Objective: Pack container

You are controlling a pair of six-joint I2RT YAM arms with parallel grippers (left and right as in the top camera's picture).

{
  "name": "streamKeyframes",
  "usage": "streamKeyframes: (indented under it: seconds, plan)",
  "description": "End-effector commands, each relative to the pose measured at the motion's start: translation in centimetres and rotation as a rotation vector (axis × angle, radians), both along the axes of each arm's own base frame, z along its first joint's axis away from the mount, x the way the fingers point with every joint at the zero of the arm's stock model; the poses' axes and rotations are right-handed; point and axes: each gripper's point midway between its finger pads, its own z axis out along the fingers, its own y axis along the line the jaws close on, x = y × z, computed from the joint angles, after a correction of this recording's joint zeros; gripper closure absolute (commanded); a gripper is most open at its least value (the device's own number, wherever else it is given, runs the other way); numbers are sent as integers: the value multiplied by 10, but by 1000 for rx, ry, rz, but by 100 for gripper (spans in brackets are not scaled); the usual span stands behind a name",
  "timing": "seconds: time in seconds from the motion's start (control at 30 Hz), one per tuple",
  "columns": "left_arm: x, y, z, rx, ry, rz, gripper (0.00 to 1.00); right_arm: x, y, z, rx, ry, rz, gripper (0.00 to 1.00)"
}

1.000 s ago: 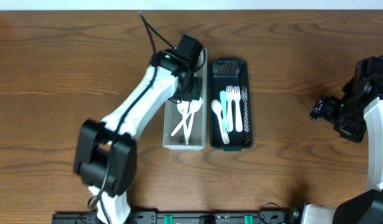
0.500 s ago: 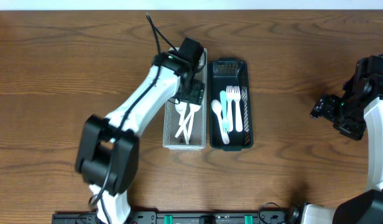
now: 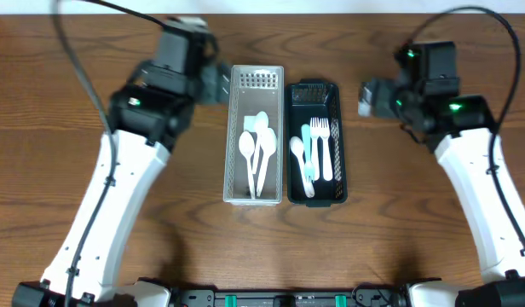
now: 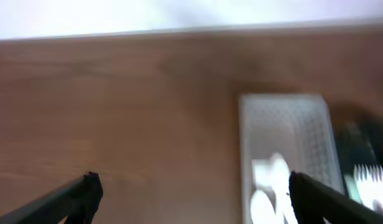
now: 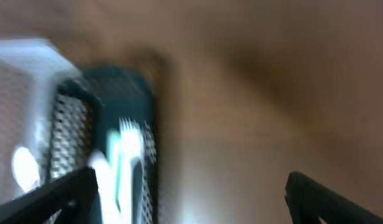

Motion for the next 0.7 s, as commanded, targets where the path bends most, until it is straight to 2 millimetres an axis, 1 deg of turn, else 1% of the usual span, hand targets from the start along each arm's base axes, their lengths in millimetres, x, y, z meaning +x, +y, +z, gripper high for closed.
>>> streamKeyframes:
  seconds: [0.0, 0.03, 0.1, 0.17, 0.2, 0.23, 0.33, 0.37, 0.43, 0.47, 0.57, 0.63, 0.67]
  plan:
    - [27, 45, 7, 19, -74, 125, 2, 26, 17, 19, -40, -126, 49, 1]
    - [39, 58, 11, 11, -114, 159, 2, 35, 22, 28, -30, -179, 54, 1]
    - [50, 77, 12, 7, -145, 203, 2, 49, 26, 44, -14, -263, 53, 1]
    - [52, 91, 7, 19, -133, 229, 2, 56, 22, 54, -43, -318, 60, 1]
    - [51, 100, 6, 14, -127, 250, 2, 58, 19, 57, -84, -337, 75, 1]
    - [49, 104, 4, 17, -118, 258, 2, 59, 14, 57, -124, -341, 84, 1]
    - [41, 108, -2, 28, -74, 266, 2, 53, -7, 48, -291, -292, 62, 1]
    - [37, 108, -5, 31, -56, 265, 2, 51, -13, 45, -309, -274, 40, 1]
    - [31, 108, -10, 37, -24, 265, 2, 45, -13, 42, -312, -251, 43, 1]
    - [28, 108, -11, 36, -22, 265, 2, 43, -14, 43, -313, -248, 43, 1]
    - [18, 105, -7, 33, -43, 258, 2, 31, -18, 56, -308, -267, 25, 1]
    - [8, 104, -2, 25, -83, 254, 2, 18, -21, 65, -292, -287, 6, 1]
    - [0, 102, -1, 20, -107, 248, 2, 8, -23, 67, -279, -289, -5, 1]
